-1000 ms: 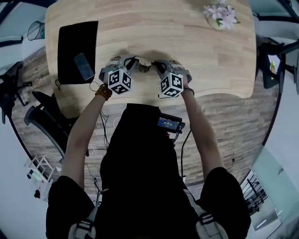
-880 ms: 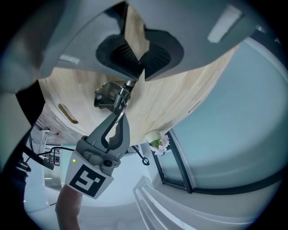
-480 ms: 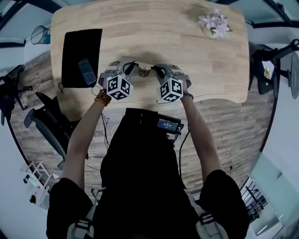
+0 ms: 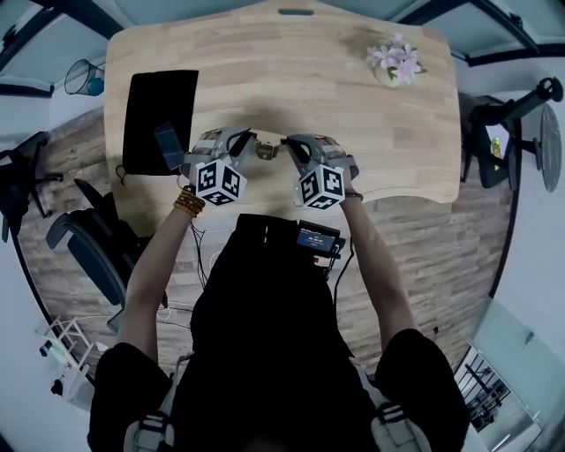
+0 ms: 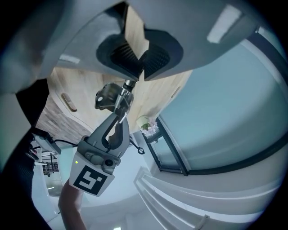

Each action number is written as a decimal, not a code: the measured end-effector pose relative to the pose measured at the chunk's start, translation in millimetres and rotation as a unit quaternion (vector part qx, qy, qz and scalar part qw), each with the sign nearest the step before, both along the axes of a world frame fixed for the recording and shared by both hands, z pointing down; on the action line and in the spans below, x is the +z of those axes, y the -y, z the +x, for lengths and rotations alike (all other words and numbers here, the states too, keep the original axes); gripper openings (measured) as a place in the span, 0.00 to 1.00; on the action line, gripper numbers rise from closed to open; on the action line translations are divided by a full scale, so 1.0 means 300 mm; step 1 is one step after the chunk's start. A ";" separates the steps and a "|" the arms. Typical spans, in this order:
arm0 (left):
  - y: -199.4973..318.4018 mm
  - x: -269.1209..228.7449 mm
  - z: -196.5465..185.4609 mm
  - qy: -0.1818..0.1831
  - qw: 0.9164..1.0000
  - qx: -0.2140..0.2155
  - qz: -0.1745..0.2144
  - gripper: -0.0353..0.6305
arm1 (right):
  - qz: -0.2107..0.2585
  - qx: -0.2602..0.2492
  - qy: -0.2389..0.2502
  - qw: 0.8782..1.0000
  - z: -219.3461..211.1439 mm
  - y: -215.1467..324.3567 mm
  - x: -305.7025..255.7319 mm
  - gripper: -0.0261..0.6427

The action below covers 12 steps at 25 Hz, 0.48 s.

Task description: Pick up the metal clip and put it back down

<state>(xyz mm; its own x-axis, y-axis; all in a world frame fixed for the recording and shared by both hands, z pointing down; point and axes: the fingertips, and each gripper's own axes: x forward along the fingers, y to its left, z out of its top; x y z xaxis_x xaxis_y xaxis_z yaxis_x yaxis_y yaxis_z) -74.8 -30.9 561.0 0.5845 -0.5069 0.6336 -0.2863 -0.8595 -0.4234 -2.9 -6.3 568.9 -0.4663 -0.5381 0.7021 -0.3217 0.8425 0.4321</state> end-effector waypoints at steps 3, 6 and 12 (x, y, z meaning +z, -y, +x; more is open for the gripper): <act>-0.001 -0.043 -0.014 -0.009 1.000 -0.004 0.007 0.12 | 0.011 -0.002 0.001 1.000 -0.013 -0.003 -0.050 0.08; -0.004 -0.094 -0.026 -0.010 1.000 -0.005 0.020 0.12 | 0.023 -0.004 0.003 1.000 -0.025 -0.006 -0.106 0.08; -0.021 -0.224 -0.030 -0.011 0.998 0.000 0.059 0.11 | 0.051 0.001 0.013 0.999 -0.029 -0.023 -0.231 0.08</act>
<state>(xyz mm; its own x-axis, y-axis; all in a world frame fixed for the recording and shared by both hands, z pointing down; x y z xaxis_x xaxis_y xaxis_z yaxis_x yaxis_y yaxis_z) -83.9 -24.4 493.9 0.5981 -0.5768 0.5564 -0.2967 -0.8043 -0.5148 -11.7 0.6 499.6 -0.4824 -0.6069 0.6317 -0.3352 0.7941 0.5069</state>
